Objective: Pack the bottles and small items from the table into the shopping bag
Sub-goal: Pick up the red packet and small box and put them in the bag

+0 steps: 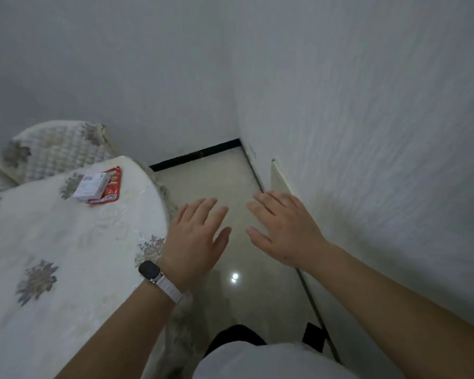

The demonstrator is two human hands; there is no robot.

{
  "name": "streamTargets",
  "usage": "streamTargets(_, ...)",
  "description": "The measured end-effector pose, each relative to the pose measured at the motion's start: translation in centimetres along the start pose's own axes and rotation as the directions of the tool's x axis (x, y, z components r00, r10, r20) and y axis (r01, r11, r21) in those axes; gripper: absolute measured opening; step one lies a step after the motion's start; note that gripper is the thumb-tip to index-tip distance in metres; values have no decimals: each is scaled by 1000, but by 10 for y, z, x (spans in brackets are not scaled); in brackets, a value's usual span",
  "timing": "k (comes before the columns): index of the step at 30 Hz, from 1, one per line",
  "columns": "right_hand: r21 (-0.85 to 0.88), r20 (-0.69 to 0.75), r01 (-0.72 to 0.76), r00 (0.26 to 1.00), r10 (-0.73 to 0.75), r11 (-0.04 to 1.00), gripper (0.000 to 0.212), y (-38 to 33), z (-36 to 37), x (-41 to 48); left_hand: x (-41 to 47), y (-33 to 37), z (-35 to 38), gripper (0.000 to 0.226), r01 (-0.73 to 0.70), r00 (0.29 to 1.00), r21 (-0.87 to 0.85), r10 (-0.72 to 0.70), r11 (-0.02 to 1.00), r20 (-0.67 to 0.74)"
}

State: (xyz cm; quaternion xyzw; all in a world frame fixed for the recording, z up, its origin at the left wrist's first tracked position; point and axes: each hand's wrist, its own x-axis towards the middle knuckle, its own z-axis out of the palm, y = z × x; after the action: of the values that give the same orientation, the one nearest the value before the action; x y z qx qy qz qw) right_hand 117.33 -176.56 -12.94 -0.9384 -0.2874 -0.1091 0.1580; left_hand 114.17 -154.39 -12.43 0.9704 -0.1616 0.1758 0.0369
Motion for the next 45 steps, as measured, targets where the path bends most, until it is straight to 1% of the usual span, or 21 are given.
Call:
streamTargets(4,16,48,69,996,-70,997,54,9,17,63,16,-40,15,44,168,985,45,-169,985,31)
streamTargets(6,3,54,110,992,-110,994,53,16,29,95,26,-62,27,44,214,976,64,-216,975,39)
streamTargets(9,-41,92,170,982,-166,985,54,23,51,146,45,-99,50,44,250,968,39,-251,968,21)
streamTargets(13,-87,138,224,968,-211,971,54,22,73,218,82,-160,75,44,312,949,7,-312,950,39)
streamTargets(15,-92,150,277,953,-262,956,52,21,80,256,102,-189,82,43,313,950,-3,-313,950,21)
streamTargets(18,-111,143,339,936,-322,934,50,18,90,311,130,-230,89,42,276,961,-16,-276,961,-32)
streamTargets(20,-117,150,369,924,-351,922,50,14,98,343,146,-257,93,42,276,961,-3,-276,961,-27)
streamTargets(26,-76,166,421,899,-405,904,50,9,130,413,168,-314,106,41,353,935,-15,-353,935,-36)
streamTargets(30,-24,218,467,866,-451,884,52,8,155,464,176,-344,117,41,452,892,12,-452,892,0)
streamTargets(33,44,220,533,820,-528,845,52,9,182,502,180,-363,126,40,538,843,24,-538,843,17)
streamTargets(36,126,212,604,759,-616,787,52,8,214,546,185,-384,133,42,630,770,105,-636,769,42)
streamTargets(38,181,205,660,700,-684,730,51,4,233,579,191,-398,136,45,705,691,158,-720,692,68)
streamTargets(40,256,195,693,646,-738,674,50,-2,243,606,196,-405,136,45,777,593,204,-801,595,81)
streamTargets(42,316,155,728,593,-790,608,47,-7,251,632,201,-412,135,43,819,523,236,-849,523,69)
streamTargets(45,381,124,790,470,-874,480,46,-12,269,667,204,-421,131,39,871,414,268,-909,413,52)
